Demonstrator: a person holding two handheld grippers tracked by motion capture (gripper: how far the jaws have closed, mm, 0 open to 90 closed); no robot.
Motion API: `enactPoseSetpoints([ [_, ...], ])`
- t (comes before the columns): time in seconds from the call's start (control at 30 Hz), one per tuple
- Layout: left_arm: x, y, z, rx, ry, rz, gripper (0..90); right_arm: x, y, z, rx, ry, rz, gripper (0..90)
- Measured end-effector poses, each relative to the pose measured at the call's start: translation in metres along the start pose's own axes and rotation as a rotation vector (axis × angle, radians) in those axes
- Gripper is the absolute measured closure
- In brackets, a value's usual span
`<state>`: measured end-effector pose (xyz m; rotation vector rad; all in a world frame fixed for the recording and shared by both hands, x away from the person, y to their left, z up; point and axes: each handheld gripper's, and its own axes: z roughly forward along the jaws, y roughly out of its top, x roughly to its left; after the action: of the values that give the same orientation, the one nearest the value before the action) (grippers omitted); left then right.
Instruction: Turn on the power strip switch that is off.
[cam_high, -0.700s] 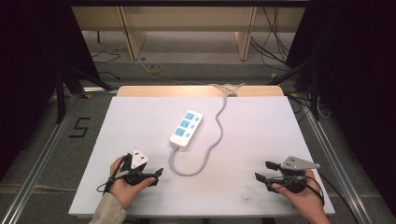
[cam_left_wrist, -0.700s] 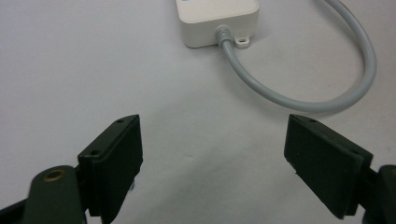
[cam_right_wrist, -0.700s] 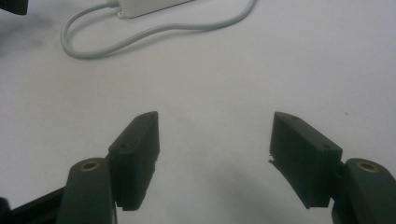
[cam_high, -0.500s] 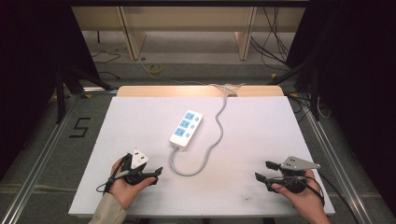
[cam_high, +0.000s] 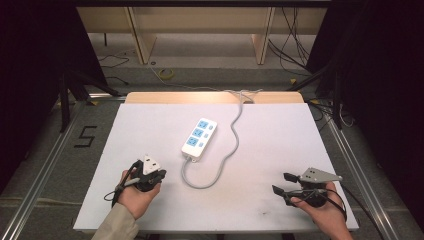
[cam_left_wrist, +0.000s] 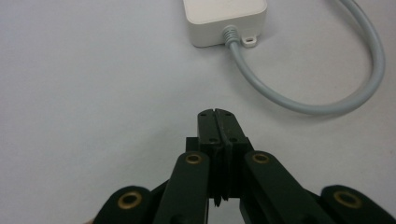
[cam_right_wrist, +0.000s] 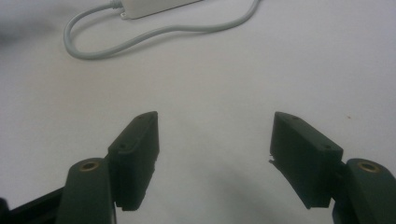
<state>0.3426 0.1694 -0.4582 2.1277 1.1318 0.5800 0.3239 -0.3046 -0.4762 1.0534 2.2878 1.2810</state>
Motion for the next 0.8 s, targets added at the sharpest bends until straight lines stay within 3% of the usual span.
enactPoseSetpoints([
  [0.57, 0.004, 0.039, 0.015, 0.035, -0.037, -0.001, 89.7, 0.002, 0.0, 0.002, 0.009, 0.006, 0.001, 33.7],
  [0.8, 0.004, 0.06, 0.02, 0.045, -0.036, 0.024, 89.8, 0.003, 0.0, 0.003, 0.005, 0.009, -0.002, 33.7],
])
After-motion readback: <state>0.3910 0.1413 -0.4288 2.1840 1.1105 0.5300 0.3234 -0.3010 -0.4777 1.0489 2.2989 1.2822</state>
